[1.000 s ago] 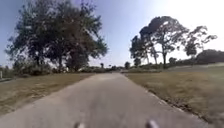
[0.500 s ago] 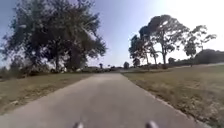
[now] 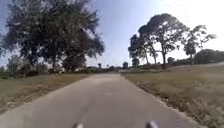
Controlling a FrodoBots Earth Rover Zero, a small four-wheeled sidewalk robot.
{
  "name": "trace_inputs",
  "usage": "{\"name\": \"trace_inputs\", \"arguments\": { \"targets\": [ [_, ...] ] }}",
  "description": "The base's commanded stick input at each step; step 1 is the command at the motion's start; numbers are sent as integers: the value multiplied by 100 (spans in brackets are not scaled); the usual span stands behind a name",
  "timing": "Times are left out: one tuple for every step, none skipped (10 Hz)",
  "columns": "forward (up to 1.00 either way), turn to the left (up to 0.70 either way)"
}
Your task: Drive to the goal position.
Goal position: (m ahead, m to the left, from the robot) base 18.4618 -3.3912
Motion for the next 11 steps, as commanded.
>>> {"name": "trace_inputs", "arguments": {
  "targets": [
    [100, 40],
    [100, 40],
    [100, 6],
    [100, 4],
    [100, 2],
    [100, 2],
    [100, 2],
    [100, 2],
    [100, 2],
    [100, 2],
    [100, 2]
  ]
}}
